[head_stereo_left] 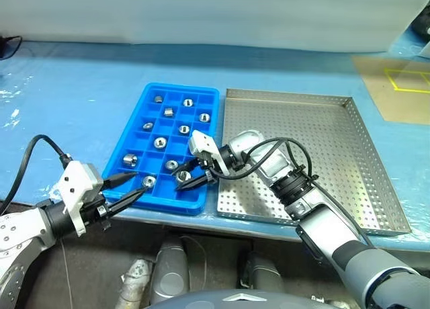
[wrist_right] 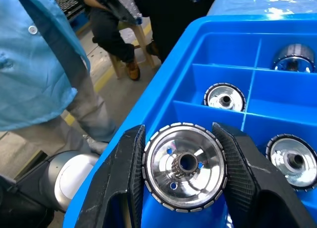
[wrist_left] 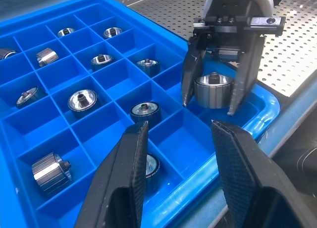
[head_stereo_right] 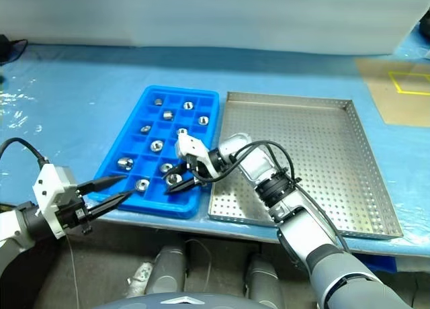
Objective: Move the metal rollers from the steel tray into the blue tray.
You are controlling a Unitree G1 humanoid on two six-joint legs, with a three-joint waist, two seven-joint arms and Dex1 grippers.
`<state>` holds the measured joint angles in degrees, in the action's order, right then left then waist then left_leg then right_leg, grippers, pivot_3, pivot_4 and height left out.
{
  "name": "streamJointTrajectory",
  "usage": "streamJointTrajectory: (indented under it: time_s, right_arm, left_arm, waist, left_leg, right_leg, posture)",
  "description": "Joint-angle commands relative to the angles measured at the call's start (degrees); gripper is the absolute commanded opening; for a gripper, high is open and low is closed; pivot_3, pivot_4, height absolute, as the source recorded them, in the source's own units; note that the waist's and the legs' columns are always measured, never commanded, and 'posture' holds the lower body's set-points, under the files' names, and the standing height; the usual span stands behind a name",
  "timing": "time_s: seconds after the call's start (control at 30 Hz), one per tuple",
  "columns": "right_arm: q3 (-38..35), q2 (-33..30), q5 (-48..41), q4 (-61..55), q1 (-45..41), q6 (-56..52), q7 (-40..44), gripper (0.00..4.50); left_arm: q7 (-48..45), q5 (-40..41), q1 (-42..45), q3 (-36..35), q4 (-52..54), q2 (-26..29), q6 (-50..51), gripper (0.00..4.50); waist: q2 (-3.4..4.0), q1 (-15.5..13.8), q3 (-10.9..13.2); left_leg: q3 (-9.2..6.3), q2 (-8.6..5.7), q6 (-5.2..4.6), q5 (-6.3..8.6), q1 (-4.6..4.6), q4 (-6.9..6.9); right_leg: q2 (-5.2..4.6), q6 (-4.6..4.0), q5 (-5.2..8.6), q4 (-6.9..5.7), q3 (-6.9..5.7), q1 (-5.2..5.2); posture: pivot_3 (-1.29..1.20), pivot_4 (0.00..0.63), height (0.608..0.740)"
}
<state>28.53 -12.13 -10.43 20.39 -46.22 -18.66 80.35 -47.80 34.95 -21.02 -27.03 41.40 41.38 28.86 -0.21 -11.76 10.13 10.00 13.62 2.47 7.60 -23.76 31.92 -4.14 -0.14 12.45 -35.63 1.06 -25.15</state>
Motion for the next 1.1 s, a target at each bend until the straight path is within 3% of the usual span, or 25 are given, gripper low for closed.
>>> streamJointTrajectory:
  time_s: [0.03,0.13,0.37,0.53,0.63,0.9,1.1]
  right_arm:
    - [-0.32,-1.34,-0.38,-1.06,0.78,0.53,2.21,3.33]
    - [-1.29,-1.17,1.3,-0.27,0.6,-0.02,-1.71,4.41]
    - [-4.28,-3.48,1.47,-3.69,2.5,-0.97,-6.58,4.41]
    - [-11.21,-6.72,-0.21,-9.14,3.59,-6.14,-13.93,4.41]
    - [-16.89,-10.31,-1.12,-15.7,6.63,-10.64,-19.18,4.41]
    - [-28.49,-15.95,-2.83,-31.53,18.17,-20.03,-31.52,4.41]
    - [-33.45,-15.81,-4.51,-41.14,26.06,-25.15,-38.72,4.41]
  left_arm:
    - [-0.03,0.48,1.79,0.5,0.09,0.83,-0.89,2.14]
    - [-0.7,0.2,4.25,2.67,-1.55,1.26,-1.25,2.14]
    - [-4.16,-1.41,14.36,9.57,-9.43,2.73,-3.21,2.14]
    - [-9.41,-4.56,27.56,18.48,-20.75,1.59,-6.99,2.14]
    - [-14.1,-7.88,38.66,25.25,-31.58,-1.58,-11.33,2.14]
    - [-22.96,-13.6,56.08,34.33,-53.4,-11.48,-20.62,2.14]
    - [-26.78,-16.34,62.68,36.04,-64.86,-16.98,-26.12,2.14]
  waist:
    - [0.0,-0.22,-0.01]
    - [0.0,-0.01,-0.01]
    - [0.0,0.49,-0.03]
    - [-0.01,2.02,-0.06]
    - [-0.04,3.49,-0.08]
    - [-0.09,8.83,-0.12]
    - [-0.1,11.78,-0.12]
  left_leg:
    - [0.0,-0.01,0.0,0.0,0.0,0.0]
    - [0.0,-0.01,0.02,-0.01,0.03,0.0]
    - [0.01,0.0,0.16,-0.1,0.06,0.03]
    - [0.03,-0.02,0.22,-0.14,0.06,0.3]
    - [0.07,-0.1,0.44,-0.28,0.13,0.3]
    - [0.1,0.0,0.53,-0.35,0.17,0.3]
    - [0.28,0.02,0.41,-0.29,0.37,0.33]
  right_leg:
    - [0.0,0.0,0.0,0.0,0.0,0.01]
    - [0.0,0.01,0.0,-0.02,0.01,0.02]
    - [0.05,-0.23,-0.15,-0.09,0.03,0.0]
    - [0.01,-0.26,-0.23,-0.2,0.07,0.1]
    - [-0.02,-0.24,-0.28,-0.19,0.13,0.2]
    - [0.23,-0.26,-0.36,-0.15,0.31,0.16]
    - [0.34,-0.28,-0.37,-0.13,0.6,0.21]
  posture:
    - [0.37,0.15,0.74]
    - [0.32,0.15,0.74]
    - [0.16,0.15,0.74]
    - [-0.02,0.15,0.74]
    - [-0.12,0.15,0.74]
    - [-0.37,0.15,0.74]
    - [-0.47,0.15,0.74]
